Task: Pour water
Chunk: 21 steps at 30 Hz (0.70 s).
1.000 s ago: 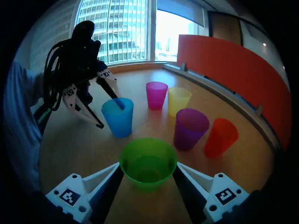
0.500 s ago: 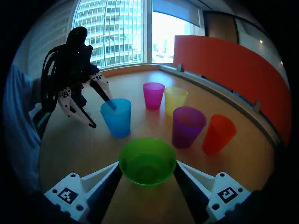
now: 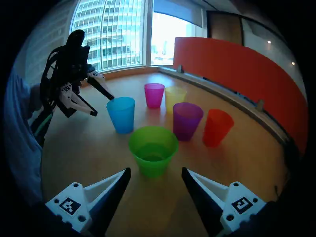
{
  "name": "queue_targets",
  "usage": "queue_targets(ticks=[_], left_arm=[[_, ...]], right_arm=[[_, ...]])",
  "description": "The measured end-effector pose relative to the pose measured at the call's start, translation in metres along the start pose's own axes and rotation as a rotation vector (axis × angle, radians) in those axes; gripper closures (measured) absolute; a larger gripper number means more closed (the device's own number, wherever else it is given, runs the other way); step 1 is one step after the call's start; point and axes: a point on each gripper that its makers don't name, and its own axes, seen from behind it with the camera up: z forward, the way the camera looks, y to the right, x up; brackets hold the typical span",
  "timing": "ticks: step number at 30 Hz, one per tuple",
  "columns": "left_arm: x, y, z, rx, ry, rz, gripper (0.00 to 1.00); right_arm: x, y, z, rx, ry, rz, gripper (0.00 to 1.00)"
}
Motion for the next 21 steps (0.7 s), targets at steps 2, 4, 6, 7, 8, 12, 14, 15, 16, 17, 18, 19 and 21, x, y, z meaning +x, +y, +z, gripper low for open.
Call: queue_targets(ticks=[2, 4, 6, 7, 8, 12, 14, 15, 16, 17, 18, 19, 21], left_arm=[[0.001, -0.002, -0.005, 0.017, 0.011, -0.004, 0.03], [0.003, -0.003, -0.01, 0.037, 0.023, -0.004, 0.03], [0.004, -0.004, -0.015, 0.059, 0.036, -0.004, 0.03], [0.004, -0.005, -0.017, 0.07, 0.042, -0.004, 0.03], [0.005, -0.006, -0.02, 0.082, 0.048, -0.004, 0.03], [0.007, -0.015, -0.029, 0.149, 0.075, -0.018, 0.03], [0.011, -0.021, -0.034, 0.184, 0.098, -0.028, 0.03], [0.014, -0.025, -0.037, 0.205, 0.118, -0.033, 0.03], [0.017, -0.029, -0.039, 0.224, 0.137, -0.038, 0.03], [0.02, -0.032, -0.042, 0.243, 0.157, -0.042, 0.03], [0.023, -0.036, -0.045, 0.265, 0.176, -0.045, 0.03], [0.025, -0.04, -0.048, 0.285, 0.193, -0.048, 0.03], [0.032, -0.046, -0.054, 0.327, 0.231, -0.048, 0.03]], right_arm=[[-0.002, 0.002, -0.008, -0.018, 0.006, 0.01, 0.0], [-0.002, 0.005, -0.016, -0.038, 0.014, 0.019, 0.0], [-0.003, 0.008, -0.024, -0.058, 0.022, 0.028, 0.0], [-0.003, 0.009, -0.028, -0.066, 0.026, 0.034, 0.0], [-0.002, 0.011, -0.031, -0.075, 0.03, 0.039, 0.0], [0.001, 0.017, -0.045, -0.118, 0.055, 0.07, 0.0], [0.004, 0.02, -0.051, -0.142, 0.073, 0.088, 0.0], [0.006, 0.023, -0.054, -0.158, 0.086, 0.097, 0.0], [0.009, 0.025, -0.057, -0.172, 0.098, 0.106, 0.0], [0.012, 0.028, -0.059, -0.187, 0.11, 0.115, 0.0], [0.014, 0.03, -0.062, -0.204, 0.125, 0.124, 0.0], [0.017, 0.033, -0.065, -0.22, 0.137, 0.132, 0.0], [0.022, 0.038, -0.07, -0.256, 0.164, 0.149, 0.01]])
